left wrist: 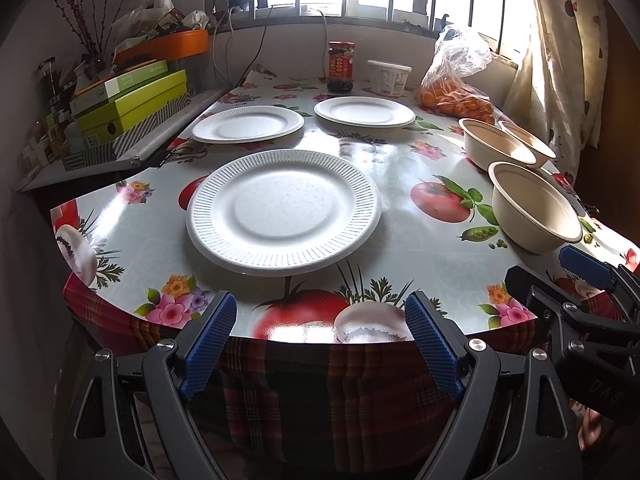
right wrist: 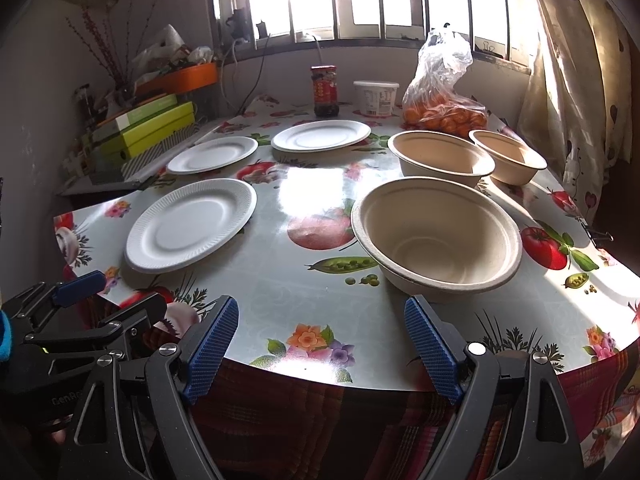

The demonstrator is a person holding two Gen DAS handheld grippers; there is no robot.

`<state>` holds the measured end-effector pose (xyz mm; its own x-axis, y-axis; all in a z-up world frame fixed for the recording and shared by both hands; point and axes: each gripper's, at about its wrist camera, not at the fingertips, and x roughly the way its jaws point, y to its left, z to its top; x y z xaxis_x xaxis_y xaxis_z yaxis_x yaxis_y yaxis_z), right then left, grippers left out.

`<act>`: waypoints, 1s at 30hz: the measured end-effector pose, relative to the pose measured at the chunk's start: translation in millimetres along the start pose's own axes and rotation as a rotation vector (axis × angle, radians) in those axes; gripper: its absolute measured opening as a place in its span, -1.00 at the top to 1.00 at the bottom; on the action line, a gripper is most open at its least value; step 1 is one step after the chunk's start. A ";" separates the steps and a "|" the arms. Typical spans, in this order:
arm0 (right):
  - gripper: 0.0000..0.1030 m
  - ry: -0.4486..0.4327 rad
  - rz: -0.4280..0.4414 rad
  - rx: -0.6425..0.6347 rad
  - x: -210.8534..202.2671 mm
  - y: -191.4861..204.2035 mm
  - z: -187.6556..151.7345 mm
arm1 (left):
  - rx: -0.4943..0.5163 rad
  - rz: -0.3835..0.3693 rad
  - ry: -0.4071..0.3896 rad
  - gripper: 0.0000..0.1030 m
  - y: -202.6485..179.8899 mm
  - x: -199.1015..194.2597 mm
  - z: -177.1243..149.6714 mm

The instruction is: Organize plates and bowls

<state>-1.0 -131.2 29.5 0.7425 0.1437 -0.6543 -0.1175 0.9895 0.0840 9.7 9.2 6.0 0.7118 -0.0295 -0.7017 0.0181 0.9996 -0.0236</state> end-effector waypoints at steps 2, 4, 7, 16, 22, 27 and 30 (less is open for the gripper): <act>-0.68 0.000 -0.001 0.001 -0.1 0.1 -0.2 | -0.001 -0.002 0.001 -0.68 -0.2 0.5 -0.2; -0.68 0.000 0.000 0.000 0.0 -0.1 -0.1 | 0.000 -0.001 0.003 -0.68 -0.5 0.9 -0.1; -0.68 0.001 0.001 0.001 0.0 -0.2 -0.7 | 0.000 0.003 0.001 -0.68 -0.7 0.4 -0.6; -0.68 0.001 0.000 0.001 -0.1 -0.1 -0.4 | -0.011 0.007 0.000 -0.68 2.2 0.1 -2.1; -0.68 0.002 0.000 0.001 0.8 -0.1 -1.0 | -0.006 0.009 -0.003 -0.68 2.4 0.1 -2.1; -0.68 0.005 0.000 0.002 0.9 -0.5 -1.7 | -0.009 0.001 -0.002 -0.68 3.7 0.4 -2.5; -0.68 0.004 0.000 0.003 1.5 -0.5 -2.1 | -0.008 0.001 -0.001 -0.68 3.2 0.8 -2.0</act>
<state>-1.2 -131.5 26.9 0.7398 0.1437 -0.6573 -0.1154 0.9895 0.0866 9.0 12.4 3.9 0.7124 -0.0286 -0.7012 0.0120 0.9995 -0.0286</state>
